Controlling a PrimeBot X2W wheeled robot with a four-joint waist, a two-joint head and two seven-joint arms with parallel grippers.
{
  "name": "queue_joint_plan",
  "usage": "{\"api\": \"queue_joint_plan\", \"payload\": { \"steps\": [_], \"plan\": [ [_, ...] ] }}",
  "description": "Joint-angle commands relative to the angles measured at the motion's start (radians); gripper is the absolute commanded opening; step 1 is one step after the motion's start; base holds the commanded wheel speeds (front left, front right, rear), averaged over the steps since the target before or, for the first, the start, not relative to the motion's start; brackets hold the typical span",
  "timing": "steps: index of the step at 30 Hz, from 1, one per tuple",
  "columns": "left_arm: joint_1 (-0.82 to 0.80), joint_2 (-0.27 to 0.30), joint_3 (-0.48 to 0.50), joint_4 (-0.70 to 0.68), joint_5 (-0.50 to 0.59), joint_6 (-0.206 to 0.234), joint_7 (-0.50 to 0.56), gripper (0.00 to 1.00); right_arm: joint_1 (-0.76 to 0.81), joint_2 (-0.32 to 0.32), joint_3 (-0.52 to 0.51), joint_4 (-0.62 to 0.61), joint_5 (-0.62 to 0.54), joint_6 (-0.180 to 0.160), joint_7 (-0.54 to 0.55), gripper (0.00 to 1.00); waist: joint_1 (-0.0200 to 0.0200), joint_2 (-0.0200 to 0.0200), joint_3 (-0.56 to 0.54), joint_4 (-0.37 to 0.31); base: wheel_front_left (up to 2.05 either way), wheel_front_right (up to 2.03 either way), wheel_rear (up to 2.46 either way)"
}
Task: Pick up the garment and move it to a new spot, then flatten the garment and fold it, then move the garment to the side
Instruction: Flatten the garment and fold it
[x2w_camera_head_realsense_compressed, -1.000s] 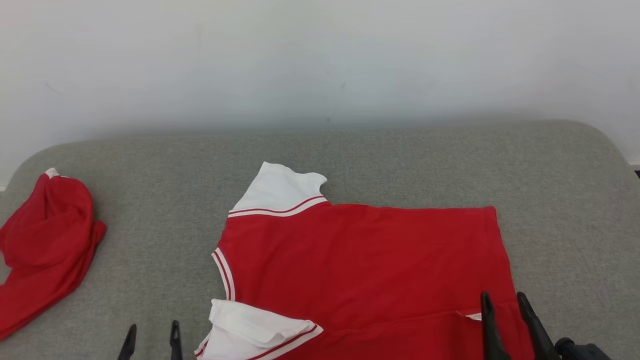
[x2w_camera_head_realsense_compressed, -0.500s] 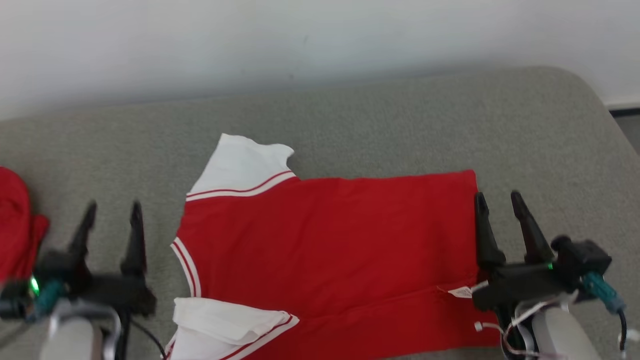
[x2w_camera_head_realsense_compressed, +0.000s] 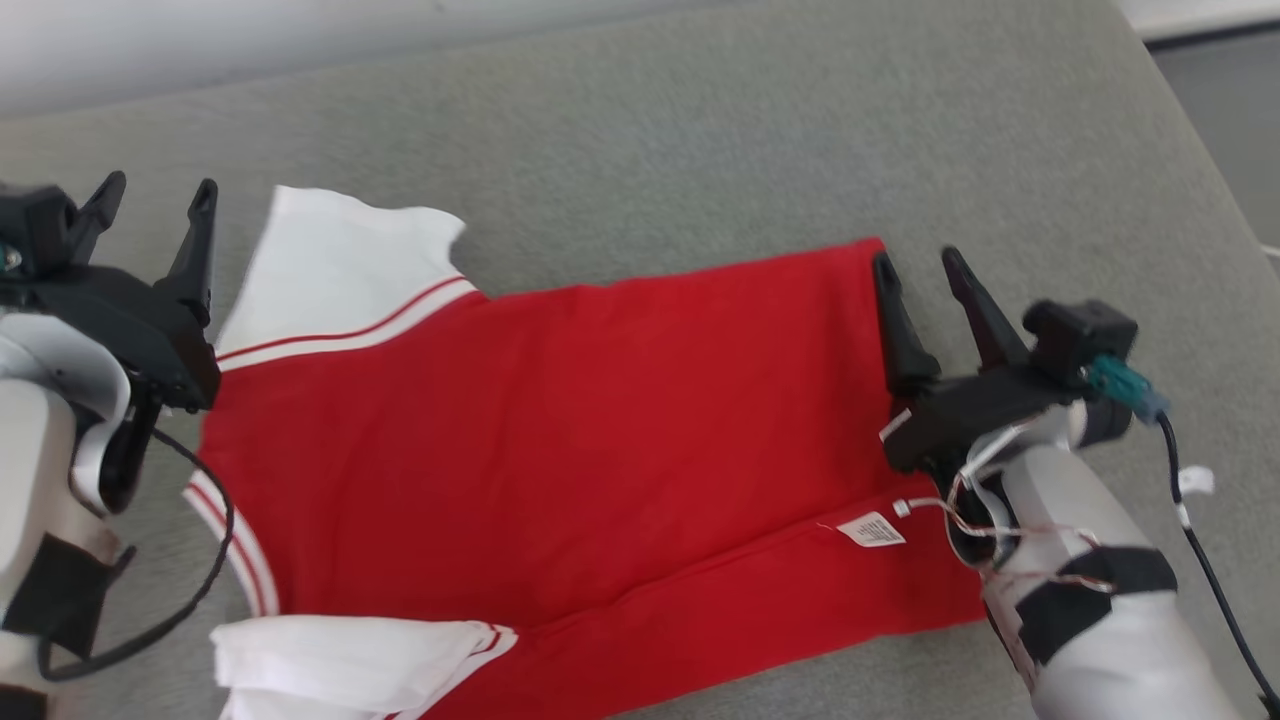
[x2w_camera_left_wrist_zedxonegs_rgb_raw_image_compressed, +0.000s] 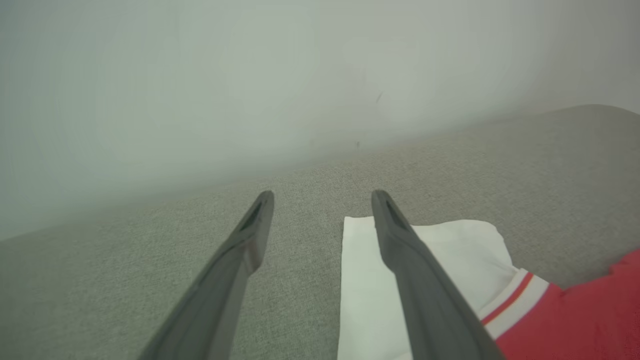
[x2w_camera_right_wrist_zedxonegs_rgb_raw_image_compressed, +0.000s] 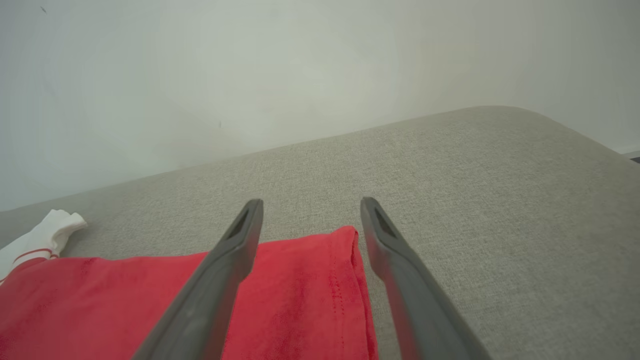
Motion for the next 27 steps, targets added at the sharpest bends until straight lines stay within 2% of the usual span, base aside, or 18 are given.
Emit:
{"api": "queue_joint_plan", "payload": {
  "steps": [1, 5, 13, 24, 27],
  "plan": [
    [-0.022, 0.011, -0.020, 0.007, -0.020, 0.002, 0.013, 1.00, -0.023, 0.000, 0.014, 0.013, 0.010, -0.002, -0.001, 1.00, -0.0003, -0.0001, 0.070, -0.067, 0.00, 0.00, 0.00],
    [-0.071, 0.055, -0.099, 0.041, -0.080, 0.002, 0.075, 1.00, -0.082, -0.003, 0.050, 0.044, 0.041, -0.002, -0.001, 1.00, -0.0003, -0.0001, 0.096, -0.087, 0.00, 0.00, 0.00],
    [-0.168, 0.087, -0.203, 0.117, -0.150, 0.002, 0.122, 1.00, -0.124, -0.012, 0.098, 0.053, 0.075, -0.002, -0.001, 1.00, -0.0003, -0.0001, 0.131, -0.111, 0.00, 0.00, 0.00],
    [-0.264, 0.103, -0.268, 0.266, -0.174, 0.002, 0.124, 1.00, -0.138, -0.021, 0.143, 0.047, 0.105, -0.002, -0.001, 1.00, -0.0003, -0.0001, 0.154, -0.136, 0.00, 0.00, 0.00],
    [-0.262, 0.087, -0.276, 0.292, -0.192, 0.002, 0.138, 1.00, -0.141, -0.021, 0.148, 0.048, 0.109, -0.002, -0.001, 1.00, -0.0003, -0.0001, 0.154, -0.136, 0.00, 0.00, 0.00]
  ]
}}
